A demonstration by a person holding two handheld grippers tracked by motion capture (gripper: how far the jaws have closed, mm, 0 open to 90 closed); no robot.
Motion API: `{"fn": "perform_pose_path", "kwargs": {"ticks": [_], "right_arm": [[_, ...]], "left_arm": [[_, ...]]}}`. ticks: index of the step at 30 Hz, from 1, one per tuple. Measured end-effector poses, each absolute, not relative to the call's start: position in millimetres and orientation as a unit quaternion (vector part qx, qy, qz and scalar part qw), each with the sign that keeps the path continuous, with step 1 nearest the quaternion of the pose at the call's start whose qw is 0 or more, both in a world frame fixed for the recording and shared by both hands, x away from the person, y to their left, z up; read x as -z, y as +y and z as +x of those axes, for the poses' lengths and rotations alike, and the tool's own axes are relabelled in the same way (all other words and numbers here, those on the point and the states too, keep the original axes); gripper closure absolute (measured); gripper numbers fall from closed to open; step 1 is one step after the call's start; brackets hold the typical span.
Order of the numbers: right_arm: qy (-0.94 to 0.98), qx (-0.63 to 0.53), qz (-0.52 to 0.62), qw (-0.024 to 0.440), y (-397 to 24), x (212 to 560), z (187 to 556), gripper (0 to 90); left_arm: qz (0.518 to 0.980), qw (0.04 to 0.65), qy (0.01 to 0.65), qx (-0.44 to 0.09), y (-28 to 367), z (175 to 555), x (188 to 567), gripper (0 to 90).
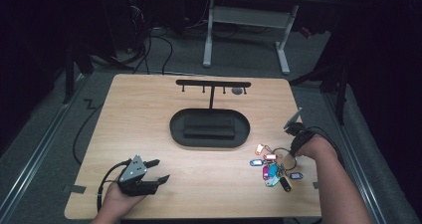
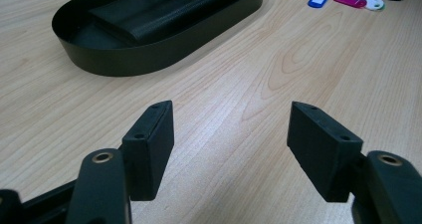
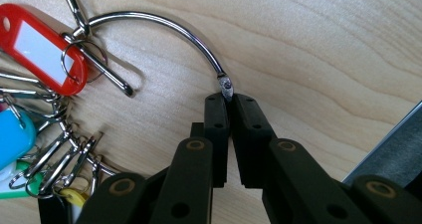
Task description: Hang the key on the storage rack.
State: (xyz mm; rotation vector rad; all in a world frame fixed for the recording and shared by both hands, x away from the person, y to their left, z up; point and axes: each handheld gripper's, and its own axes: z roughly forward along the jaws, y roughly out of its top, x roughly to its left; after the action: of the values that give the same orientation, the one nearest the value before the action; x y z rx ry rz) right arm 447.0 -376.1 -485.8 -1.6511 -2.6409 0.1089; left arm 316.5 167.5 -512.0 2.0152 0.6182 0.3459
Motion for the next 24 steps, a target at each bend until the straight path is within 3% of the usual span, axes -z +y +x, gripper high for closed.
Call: {"fn": "perform_pose_path", "kwargs": {"ticks": [11, 24], "right_arm": [[-0.853, -0.033, -0.52, -0.015, -368.6, 485.8, 440.2, 87.3], [-0.864, 0.052, -0.501, -0.007, -350.2, 428.2, 398.7, 87.6]], "left_arm": [[0.827, 0.483, 0.251, -0.143, 168.0, 316.1, 511.2, 35.7], [0.834, 0.479, 0.236, -0.135, 161.1, 314.8, 512.1, 35.7]]}}
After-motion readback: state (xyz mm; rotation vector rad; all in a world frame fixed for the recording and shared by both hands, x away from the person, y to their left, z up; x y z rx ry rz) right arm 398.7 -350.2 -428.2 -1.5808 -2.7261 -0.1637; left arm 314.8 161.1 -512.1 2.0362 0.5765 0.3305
